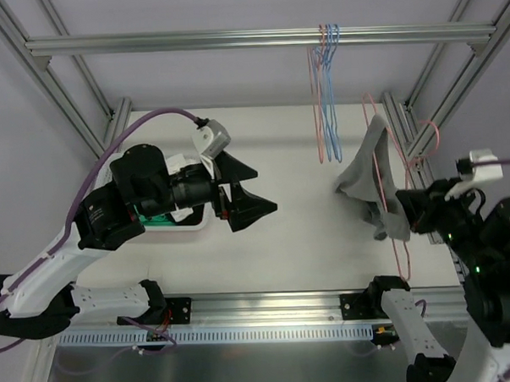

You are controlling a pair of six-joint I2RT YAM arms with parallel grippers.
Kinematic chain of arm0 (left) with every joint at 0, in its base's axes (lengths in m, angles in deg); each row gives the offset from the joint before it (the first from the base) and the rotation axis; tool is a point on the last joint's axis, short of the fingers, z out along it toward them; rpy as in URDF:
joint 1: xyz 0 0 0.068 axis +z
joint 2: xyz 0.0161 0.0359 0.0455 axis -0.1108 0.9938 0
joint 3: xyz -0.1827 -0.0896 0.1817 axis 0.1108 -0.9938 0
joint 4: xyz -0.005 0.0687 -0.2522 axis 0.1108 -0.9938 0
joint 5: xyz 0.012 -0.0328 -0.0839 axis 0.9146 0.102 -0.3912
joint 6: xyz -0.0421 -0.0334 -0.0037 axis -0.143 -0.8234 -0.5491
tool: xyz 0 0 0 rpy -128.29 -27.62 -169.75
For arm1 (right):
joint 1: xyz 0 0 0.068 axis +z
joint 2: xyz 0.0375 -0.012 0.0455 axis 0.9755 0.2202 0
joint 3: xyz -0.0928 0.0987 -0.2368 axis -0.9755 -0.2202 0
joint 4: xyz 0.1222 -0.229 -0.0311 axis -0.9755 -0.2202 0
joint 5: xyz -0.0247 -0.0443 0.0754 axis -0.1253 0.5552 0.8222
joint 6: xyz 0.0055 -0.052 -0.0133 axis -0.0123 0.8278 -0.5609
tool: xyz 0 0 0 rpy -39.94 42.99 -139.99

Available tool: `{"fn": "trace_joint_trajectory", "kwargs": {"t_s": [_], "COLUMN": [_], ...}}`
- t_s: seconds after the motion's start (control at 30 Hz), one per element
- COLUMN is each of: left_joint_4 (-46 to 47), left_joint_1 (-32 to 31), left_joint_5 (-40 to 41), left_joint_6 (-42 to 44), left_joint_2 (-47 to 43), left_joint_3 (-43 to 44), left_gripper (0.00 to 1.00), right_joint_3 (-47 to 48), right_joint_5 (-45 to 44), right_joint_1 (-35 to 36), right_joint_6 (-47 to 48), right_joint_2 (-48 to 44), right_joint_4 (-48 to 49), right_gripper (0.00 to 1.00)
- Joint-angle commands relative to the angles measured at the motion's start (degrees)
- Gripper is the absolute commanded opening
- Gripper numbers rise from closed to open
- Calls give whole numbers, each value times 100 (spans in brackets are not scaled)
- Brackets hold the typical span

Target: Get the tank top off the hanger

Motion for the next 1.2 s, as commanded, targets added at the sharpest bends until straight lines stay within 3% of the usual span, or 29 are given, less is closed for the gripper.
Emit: {"fn": "trace_joint_trajectory", "kwargs": {"t_s": [0.0, 0.13, 0.33, 0.47, 0.63, 0.73, 0.83, 0.87, 1.0, 1.17], "left_joint_4": [492, 562, 659, 755, 1010, 1046, 1098, 1142, 1178, 1607], "left_joint_1": [-727, -1404, -1406, -1406, -1406, -1406, -1406, -1414, -1414, -1406], "left_joint_5": [448, 1046, 1206, 1477, 1768, 1777, 1777, 1786, 2163, 3910], "left_joint_6": [981, 1493, 1573, 1573, 1573, 1564, 1564, 1564, 1381, 941], "left_joint_2": [720, 1959, 2980, 3051, 2946, 2885, 2814, 2805, 2736, 2086], "left_joint_3": [941, 1902, 2756, 2555, 2273, 2203, 2071, 2027, 1974, 1099], "left_gripper": [99, 99, 98, 81, 42, 34, 13, 1, 0, 0], "right_joint_3": [344, 810, 1768, 1910, 1901, 1875, 1857, 1874, 1822, 1488], "right_joint_5": [507, 998, 974, 797, 788, 718, 753, 770, 709, 919], "right_joint_1": [50, 550, 1122, 1298, 1351, 1351, 1351, 1351, 1351, 1351], "right_joint_6": [29, -243, -384, -358, -288, -270, -261, -261, -235, -94], "right_joint_2": [-330, -700, -648, -534, -419, -384, -358, -358, -375, -471], "right_joint_4": [-1105, -1537, -1880, -1889, -1862, -1836, -1792, -1783, -1757, -1739], "right_gripper": [0, 0, 0, 0, 0, 0, 0, 0, 0, 0]}}
